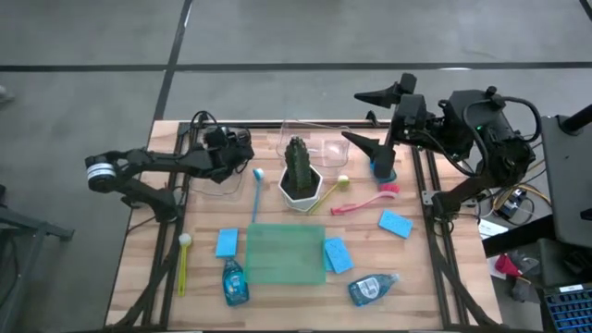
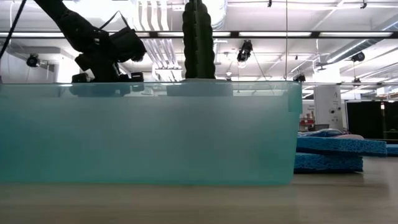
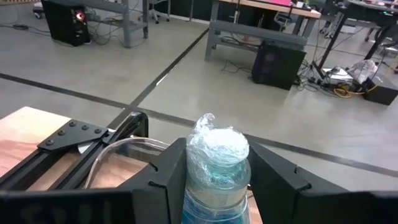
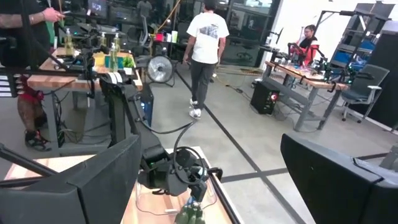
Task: Pick & Place Kitchen Sink Supplies
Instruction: Put the blue dishwashing liquid into the left transparent bin
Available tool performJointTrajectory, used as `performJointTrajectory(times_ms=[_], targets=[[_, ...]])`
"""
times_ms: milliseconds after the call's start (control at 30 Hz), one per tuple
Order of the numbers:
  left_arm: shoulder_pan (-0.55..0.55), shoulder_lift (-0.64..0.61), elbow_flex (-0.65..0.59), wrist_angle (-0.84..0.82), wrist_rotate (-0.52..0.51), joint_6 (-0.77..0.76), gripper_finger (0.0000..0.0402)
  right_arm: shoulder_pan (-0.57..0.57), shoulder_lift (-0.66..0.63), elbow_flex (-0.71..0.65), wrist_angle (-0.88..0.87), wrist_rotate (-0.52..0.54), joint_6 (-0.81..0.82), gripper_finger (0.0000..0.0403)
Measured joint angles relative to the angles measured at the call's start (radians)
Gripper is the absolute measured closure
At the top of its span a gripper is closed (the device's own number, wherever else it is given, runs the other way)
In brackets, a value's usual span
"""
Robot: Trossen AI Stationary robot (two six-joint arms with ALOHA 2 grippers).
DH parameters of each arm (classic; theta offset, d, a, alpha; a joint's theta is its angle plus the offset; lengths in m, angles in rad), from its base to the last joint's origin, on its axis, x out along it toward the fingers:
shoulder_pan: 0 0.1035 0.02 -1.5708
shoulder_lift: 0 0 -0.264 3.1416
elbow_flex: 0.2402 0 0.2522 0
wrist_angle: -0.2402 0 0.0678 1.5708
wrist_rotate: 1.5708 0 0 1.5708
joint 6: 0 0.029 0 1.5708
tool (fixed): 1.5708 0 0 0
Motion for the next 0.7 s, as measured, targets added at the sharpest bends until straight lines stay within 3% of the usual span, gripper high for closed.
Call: performJointTrajectory(times_ms=[367,700], targets=[[0.000,-0.034,0.000,-0.001,0.068,-0.027,0.0247,-0.006,-0.001,0.000,0.003,-0.001,0.004,0.0022],[0.001,-0.054,-0.003,-0.011,0.121,-0.010,0.0171,-0.006,0.000,0.000,0.002,-0.002,-0.003,0.0022]])
